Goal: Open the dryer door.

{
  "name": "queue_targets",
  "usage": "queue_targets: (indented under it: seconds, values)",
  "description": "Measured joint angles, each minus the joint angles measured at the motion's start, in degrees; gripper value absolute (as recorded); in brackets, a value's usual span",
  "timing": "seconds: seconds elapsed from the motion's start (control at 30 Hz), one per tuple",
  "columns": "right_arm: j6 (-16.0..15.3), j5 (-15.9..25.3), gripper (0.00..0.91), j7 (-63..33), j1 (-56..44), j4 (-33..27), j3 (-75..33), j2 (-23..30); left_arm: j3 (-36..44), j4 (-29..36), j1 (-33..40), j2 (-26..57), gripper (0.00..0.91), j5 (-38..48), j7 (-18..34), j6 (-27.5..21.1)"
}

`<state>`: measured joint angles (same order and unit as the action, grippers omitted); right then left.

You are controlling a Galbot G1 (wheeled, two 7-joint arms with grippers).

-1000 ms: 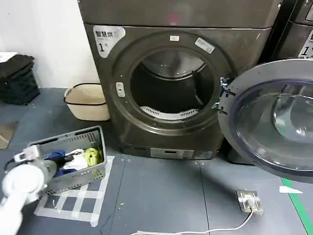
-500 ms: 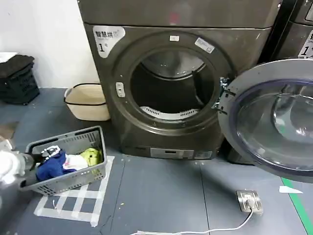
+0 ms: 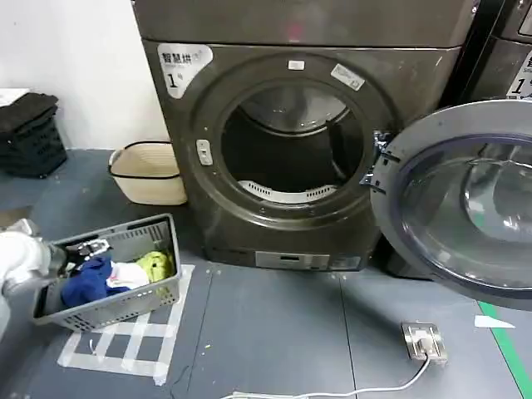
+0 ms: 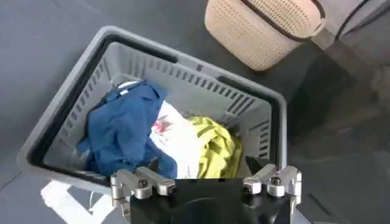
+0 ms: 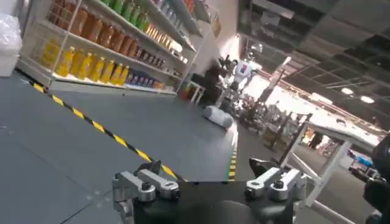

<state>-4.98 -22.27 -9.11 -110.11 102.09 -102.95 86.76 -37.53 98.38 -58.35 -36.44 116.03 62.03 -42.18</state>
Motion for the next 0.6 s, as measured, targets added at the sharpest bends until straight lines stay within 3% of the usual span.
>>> queue_targets:
  seconds: [0.6]
  values:
    - [0.55,-0.06,0.907,0.05,-0.16,-0.47,0.41,0.55,9.11,-5.86,12.96,2.85,0.907,5.5,1.93,-0.01]
